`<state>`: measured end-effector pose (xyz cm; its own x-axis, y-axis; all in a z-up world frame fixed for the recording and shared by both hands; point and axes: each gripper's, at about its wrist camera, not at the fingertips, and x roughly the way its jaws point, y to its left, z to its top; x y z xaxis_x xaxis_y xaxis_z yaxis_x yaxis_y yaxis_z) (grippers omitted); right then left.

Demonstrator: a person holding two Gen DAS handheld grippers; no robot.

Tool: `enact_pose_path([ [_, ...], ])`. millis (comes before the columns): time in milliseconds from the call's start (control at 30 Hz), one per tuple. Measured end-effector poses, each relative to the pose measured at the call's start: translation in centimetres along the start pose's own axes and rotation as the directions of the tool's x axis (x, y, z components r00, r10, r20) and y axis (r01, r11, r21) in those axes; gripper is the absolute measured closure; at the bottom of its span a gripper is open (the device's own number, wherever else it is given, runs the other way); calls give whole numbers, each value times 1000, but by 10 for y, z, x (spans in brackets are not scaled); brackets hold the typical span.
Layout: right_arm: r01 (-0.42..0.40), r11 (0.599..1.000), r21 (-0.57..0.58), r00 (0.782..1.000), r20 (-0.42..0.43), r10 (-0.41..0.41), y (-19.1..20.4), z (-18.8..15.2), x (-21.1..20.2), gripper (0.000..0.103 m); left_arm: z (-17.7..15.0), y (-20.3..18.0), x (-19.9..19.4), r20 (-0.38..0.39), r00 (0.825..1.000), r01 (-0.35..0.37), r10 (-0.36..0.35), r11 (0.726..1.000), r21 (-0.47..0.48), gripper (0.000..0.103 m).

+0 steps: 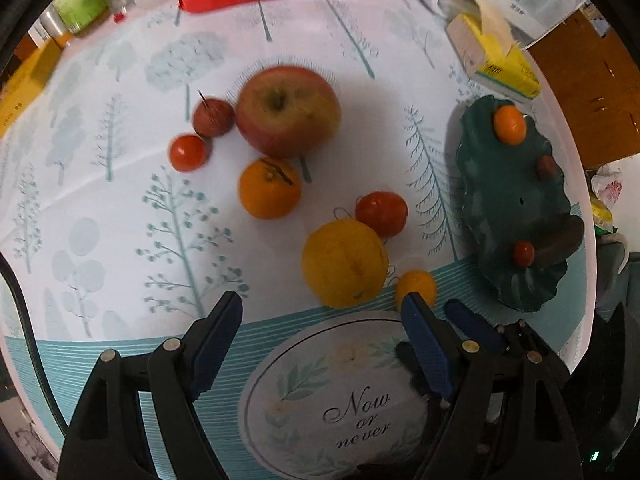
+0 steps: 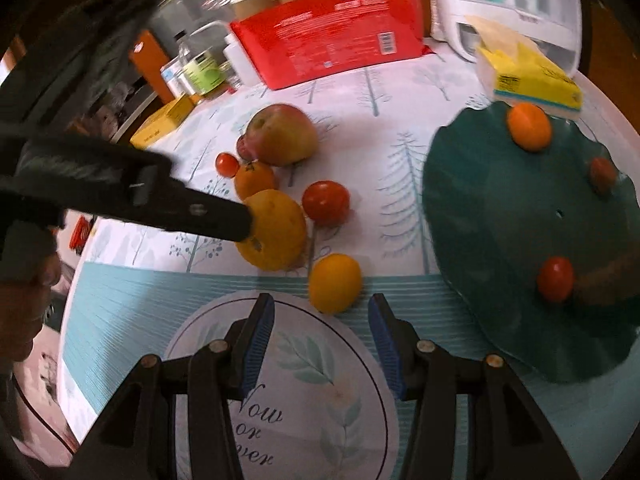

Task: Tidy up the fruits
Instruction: 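Close the left tool on the yellow pomelo while the right tool grasps the small yellow orange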

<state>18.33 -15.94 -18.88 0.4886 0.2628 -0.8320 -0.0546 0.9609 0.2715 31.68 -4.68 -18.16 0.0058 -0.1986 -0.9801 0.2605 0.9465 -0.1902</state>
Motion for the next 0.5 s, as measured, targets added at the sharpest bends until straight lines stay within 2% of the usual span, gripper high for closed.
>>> enact_pose_path([
  [233, -1, 999, -54, 1000, -9, 1, 9, 2, 15, 54, 5, 3, 24, 5, 998, 58, -57, 997, -57, 23],
  [400, 22, 997, -72, 1000, -4, -22, 7, 1, 21, 54, 8, 3, 32, 14, 999, 53, -53, 997, -48, 23],
  [500, 25, 997, -73, 1000, 9, -25, 5, 1, 24, 55, 11, 3, 34, 17, 998, 56, -55, 998, -40, 29],
])
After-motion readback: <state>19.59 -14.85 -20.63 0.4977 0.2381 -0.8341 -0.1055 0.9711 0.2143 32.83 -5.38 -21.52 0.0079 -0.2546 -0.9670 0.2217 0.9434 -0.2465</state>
